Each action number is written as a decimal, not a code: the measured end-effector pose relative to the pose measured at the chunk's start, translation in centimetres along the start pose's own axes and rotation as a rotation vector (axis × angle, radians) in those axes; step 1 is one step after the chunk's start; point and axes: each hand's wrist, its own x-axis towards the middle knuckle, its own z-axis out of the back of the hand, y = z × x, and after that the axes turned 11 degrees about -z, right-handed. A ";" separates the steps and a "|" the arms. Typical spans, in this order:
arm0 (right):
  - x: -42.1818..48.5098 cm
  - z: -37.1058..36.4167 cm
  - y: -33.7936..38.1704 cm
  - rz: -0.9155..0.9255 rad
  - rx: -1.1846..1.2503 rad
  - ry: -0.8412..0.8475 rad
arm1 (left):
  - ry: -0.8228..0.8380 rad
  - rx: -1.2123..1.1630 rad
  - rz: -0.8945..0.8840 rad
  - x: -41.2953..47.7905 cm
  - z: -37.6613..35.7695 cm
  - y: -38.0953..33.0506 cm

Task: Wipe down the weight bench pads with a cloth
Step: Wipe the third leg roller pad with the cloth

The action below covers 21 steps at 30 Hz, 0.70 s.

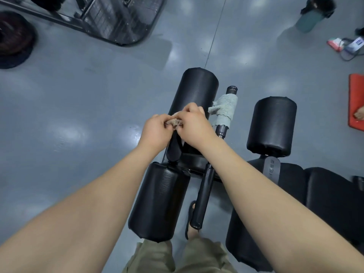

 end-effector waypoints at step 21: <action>2.0 -0.4 0.4 -0.076 -0.084 -0.077 | -0.040 -0.009 -0.017 1.0 0.0 -2.0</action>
